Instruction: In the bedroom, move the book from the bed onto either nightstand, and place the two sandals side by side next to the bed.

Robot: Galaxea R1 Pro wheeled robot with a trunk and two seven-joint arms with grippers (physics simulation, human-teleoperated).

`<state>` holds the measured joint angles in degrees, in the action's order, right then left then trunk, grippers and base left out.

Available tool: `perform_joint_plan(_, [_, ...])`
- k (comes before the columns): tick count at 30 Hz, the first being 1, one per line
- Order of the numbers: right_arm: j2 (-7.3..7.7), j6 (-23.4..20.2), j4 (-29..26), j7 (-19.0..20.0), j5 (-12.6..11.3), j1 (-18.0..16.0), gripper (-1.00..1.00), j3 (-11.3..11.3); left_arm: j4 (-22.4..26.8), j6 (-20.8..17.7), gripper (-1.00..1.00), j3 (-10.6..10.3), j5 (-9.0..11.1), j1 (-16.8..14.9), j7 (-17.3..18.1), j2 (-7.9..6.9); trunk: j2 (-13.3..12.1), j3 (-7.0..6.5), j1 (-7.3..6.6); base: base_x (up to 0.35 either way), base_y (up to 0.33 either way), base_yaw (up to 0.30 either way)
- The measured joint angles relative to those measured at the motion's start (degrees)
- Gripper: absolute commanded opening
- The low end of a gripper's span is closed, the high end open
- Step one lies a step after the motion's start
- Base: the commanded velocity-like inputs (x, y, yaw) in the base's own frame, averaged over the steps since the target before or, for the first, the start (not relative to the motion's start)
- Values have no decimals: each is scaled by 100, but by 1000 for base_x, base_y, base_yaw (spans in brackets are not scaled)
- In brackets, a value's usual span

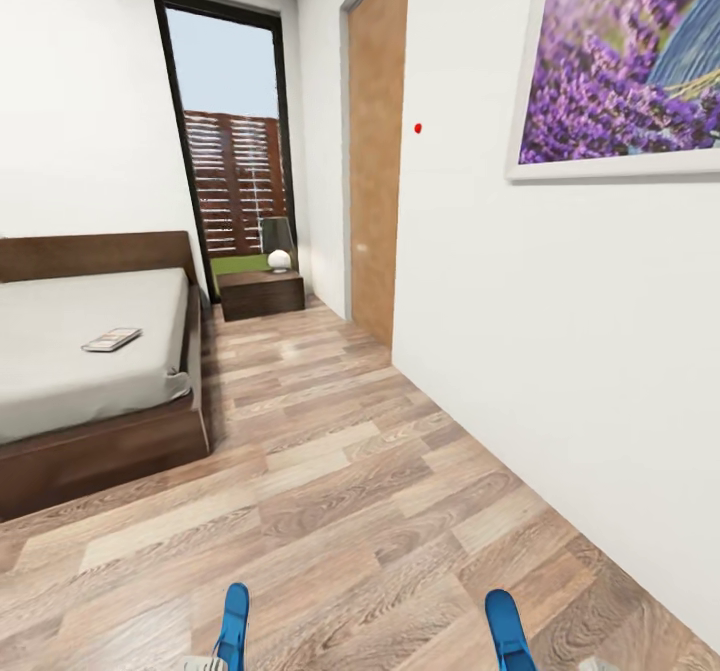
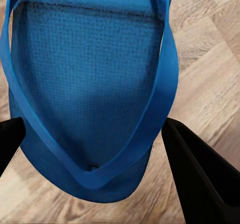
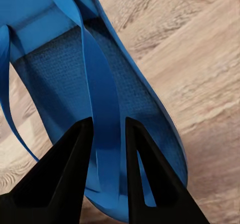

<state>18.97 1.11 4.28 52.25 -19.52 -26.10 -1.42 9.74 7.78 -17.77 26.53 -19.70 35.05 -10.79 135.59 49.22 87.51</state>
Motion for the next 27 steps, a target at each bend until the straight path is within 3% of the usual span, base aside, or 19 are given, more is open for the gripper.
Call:
perform_joint_plan(8, [0,-1,-1,3,-6,0,-100,9,0,0,-100,4,3,0,0,0,0,0,0,0,0,226])
perform_joint_plan(27, [1,1,-2,39,-11,1,-100,9,-1,0,-100,4,2,-1,0,1,0,0,0,0,0,7])
